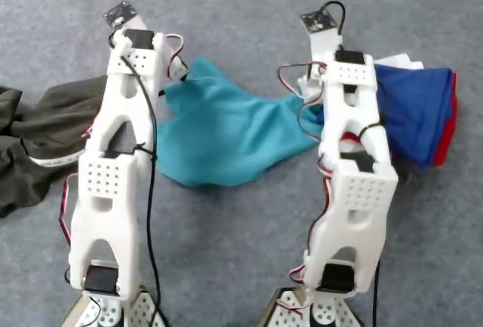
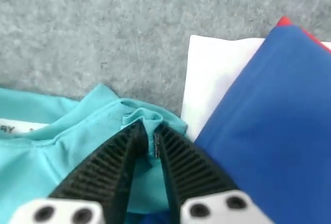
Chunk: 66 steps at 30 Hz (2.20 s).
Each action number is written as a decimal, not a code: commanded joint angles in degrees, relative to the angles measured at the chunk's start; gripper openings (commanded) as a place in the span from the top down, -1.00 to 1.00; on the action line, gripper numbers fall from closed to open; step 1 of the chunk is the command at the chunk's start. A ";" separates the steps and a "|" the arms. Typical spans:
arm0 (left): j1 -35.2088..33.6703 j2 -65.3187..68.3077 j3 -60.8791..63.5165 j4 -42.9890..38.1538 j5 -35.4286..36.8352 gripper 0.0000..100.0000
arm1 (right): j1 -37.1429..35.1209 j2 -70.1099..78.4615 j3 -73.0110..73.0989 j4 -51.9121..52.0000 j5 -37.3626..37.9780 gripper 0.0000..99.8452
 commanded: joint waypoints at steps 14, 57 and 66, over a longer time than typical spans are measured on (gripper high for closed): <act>0.04 6.15 -11.56 4.84 9.49 0.69 | -1.05 -0.40 -0.48 -0.88 -0.44 0.97; -13.05 -51.16 -12.62 15.56 -26.99 0.94 | -4.57 -50.86 -33.10 18.02 -11.78 0.97; -13.58 -82.99 1.45 15.47 -42.46 0.94 | -4.40 -62.55 -44.18 10.02 -16.70 0.97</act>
